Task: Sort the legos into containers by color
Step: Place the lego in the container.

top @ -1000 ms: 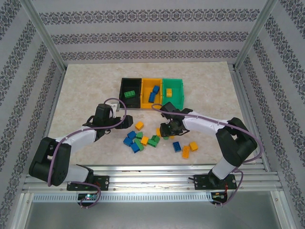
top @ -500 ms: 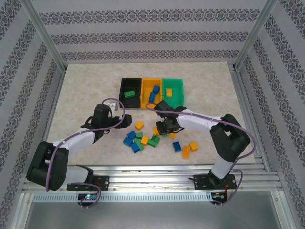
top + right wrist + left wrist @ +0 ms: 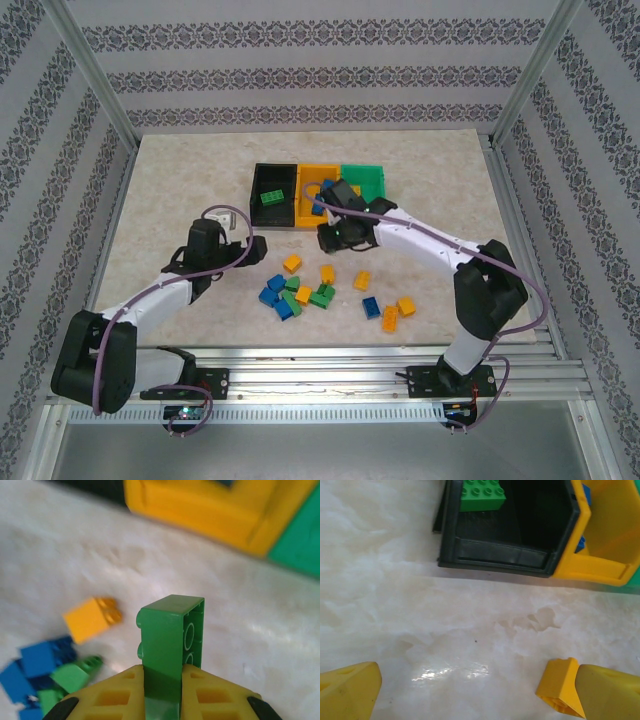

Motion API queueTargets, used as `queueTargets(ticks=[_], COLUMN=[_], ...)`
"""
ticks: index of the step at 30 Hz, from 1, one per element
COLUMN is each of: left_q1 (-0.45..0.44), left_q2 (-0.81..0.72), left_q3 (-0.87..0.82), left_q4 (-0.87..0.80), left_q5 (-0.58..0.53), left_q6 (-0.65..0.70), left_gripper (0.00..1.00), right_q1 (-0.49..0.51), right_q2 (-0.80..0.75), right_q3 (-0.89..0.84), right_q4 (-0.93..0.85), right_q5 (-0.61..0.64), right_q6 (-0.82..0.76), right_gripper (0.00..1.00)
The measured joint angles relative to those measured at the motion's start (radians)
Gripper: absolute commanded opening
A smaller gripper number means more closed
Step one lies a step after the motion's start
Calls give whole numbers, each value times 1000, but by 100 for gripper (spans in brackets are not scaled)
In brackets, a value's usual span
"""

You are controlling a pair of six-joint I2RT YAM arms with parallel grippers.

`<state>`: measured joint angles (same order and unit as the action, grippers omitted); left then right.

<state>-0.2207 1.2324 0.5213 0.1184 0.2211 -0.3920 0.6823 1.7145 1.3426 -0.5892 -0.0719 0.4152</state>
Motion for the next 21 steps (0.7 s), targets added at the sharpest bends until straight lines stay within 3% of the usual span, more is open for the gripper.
queueTargets(ticks=[8, 11, 14, 21], left_q1=[33, 34, 37, 40], left_q2=[-8, -18, -21, -43], left_q3=[-9, -18, -20, -35], left_q4=[-10, -10, -11, 6], left_q5=[-24, -24, -23, 25], left_q6=[-9, -9, -8, -7], left_gripper=[99, 99, 99, 99], right_q1=[-6, -6, -9, -11], right_q2=[226, 367, 467, 444], right_q3=[296, 454, 573, 521], right_q4=[153, 171, 175, 196], right_q5=[-76, -93, -117, -148], right_q6=[2, 1, -1, -2], right_gripper=[20, 35, 42, 42])
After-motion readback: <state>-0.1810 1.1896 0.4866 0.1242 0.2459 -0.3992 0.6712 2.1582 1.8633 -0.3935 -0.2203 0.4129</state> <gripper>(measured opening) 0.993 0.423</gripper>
